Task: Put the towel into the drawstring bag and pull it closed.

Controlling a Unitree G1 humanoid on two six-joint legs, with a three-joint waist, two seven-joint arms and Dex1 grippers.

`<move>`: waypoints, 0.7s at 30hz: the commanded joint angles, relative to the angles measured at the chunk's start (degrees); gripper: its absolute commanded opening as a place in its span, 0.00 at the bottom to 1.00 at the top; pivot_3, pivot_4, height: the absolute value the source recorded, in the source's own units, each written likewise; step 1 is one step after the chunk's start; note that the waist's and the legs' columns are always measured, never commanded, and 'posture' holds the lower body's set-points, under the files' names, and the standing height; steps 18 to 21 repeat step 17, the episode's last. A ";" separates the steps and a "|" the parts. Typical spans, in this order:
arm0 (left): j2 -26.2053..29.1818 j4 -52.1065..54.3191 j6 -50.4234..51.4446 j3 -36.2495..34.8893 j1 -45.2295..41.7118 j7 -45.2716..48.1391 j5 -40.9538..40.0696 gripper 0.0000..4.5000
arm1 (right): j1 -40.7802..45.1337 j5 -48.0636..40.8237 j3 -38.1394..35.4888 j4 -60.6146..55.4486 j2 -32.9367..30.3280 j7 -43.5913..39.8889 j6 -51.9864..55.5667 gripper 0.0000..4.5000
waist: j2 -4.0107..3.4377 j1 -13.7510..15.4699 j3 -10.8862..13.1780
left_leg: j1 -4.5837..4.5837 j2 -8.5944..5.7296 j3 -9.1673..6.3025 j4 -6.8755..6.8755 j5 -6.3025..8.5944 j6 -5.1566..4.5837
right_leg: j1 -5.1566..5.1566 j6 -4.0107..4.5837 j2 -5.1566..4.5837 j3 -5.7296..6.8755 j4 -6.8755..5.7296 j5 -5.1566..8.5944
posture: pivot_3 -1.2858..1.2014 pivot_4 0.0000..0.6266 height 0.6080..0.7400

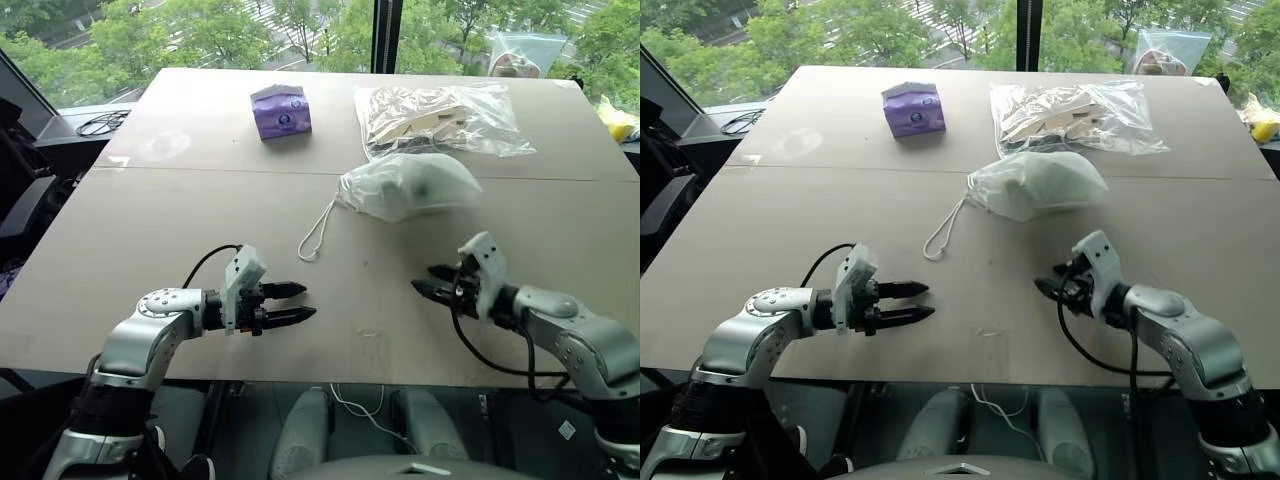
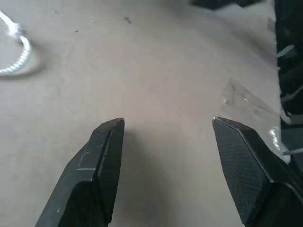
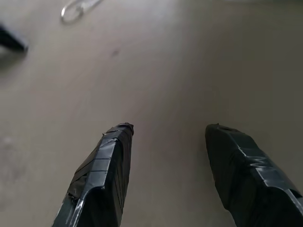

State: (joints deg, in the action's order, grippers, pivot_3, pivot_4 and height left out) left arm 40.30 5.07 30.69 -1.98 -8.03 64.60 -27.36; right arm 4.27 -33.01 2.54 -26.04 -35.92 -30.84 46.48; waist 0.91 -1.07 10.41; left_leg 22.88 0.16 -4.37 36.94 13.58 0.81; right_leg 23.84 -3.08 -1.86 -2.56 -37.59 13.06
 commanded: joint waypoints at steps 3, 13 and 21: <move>-0.76 1.39 -10.70 -4.87 4.85 -4.34 3.25 0.68 | -11.63 4.28 -16.48 4.44 1.42 -7.62 -26.28 0.59 | -0.01 -0.03 0.00 | -0.14 0.04 0.09 0.01 0.00 0.00 | -0.09 -0.11 0.03 -0.03 0.04 0.21 | 0.52 0.24 1.00; -2.82 8.24 -14.76 -5.21 13.75 -7.94 4.03 0.68 | -22.74 -2.96 -25.59 9.55 -6.24 -26.65 -28.52 0.99 | -0.06 0.15 -0.01 | -0.28 0.22 0.38 0.42 -0.01 -0.02 | -0.19 -0.03 0.06 -0.24 -0.17 0.26 | 0.52 0.24 1.00; -4.20 6.55 -18.57 -4.11 12.42 -9.88 6.66 0.68 | -23.49 -0.23 -24.91 9.70 -7.06 -27.83 -31.44 0.99 | -0.06 0.17 -0.02 | -0.29 0.23 0.42 0.42 -0.01 -0.01 | -0.18 -0.03 0.13 -0.25 -0.17 0.26 | 0.52 0.24 1.00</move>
